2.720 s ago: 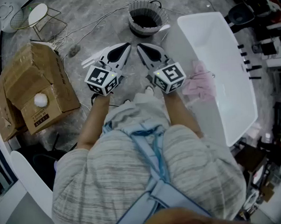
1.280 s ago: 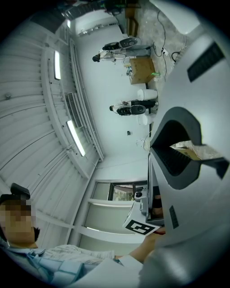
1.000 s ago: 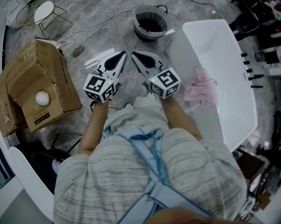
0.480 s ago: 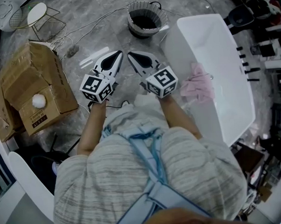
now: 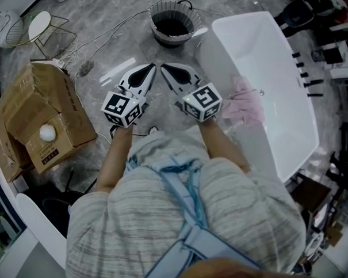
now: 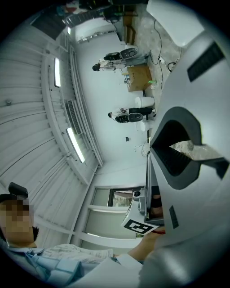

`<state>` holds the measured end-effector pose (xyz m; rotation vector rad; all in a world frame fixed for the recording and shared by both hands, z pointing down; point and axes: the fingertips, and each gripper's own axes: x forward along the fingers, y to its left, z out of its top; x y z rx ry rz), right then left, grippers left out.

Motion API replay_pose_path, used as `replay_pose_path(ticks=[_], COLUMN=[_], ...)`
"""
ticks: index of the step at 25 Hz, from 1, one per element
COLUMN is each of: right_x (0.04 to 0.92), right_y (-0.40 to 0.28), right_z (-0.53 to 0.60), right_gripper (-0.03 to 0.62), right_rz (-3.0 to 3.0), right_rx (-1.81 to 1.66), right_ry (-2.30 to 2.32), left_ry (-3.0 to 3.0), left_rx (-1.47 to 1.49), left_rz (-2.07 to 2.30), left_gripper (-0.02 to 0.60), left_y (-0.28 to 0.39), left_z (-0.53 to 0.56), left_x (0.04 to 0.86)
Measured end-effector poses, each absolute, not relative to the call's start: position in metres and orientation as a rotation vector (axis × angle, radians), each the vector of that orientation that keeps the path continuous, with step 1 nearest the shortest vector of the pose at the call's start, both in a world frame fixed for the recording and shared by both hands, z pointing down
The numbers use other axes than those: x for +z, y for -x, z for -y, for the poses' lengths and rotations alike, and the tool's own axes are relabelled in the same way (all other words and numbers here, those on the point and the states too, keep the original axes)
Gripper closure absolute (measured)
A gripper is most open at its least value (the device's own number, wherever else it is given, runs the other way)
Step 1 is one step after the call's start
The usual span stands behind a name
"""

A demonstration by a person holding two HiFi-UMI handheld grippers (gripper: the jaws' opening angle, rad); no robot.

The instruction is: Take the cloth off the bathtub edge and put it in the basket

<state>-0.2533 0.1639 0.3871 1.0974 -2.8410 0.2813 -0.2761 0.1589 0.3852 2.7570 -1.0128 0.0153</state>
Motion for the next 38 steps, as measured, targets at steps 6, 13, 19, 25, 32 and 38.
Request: replay_pose_path(ticks=[6, 13, 19, 25, 32, 38], right_x=[0.388, 0.396, 0.4, 0.394, 0.387, 0.402], right_y=[0.171, 0.072, 0.001, -0.066, -0.165, -0.256], right_z=[-0.135, -0.105, -0.097, -0.096, -0.098, -0.108], right_gripper=[0.591, 0.589, 0.589, 0.589, 0.588, 0.585], right_rz=[2.822, 2.79, 2.779, 2.81, 2.766, 2.653], right_rx=[0.287, 0.33, 0.326, 0.329, 0.232, 0.119], right_ry=[-1.133, -1.212, -1.246, -1.256, -1.269, -1.177], left_ry=[-2.786, -2.82, -2.84, -2.86, -2.93, -2.926], left_rx=[0.044, 0.13, 0.159, 0.206, 0.293, 0.4], left_rz=[0.98, 0.85, 0.77, 0.69, 0.576, 0.461], left_gripper=[0.578, 0.578, 0.578, 0.578, 0.577, 0.577], left_y=[0.193, 0.086, 0.011, -0.058, -0.152, -0.225], left_z=[-0.127, -0.103, -0.095, -0.093, -0.097, -0.111], left_x=[0.383, 0.394, 0.399, 0.401, 0.407, 0.427])
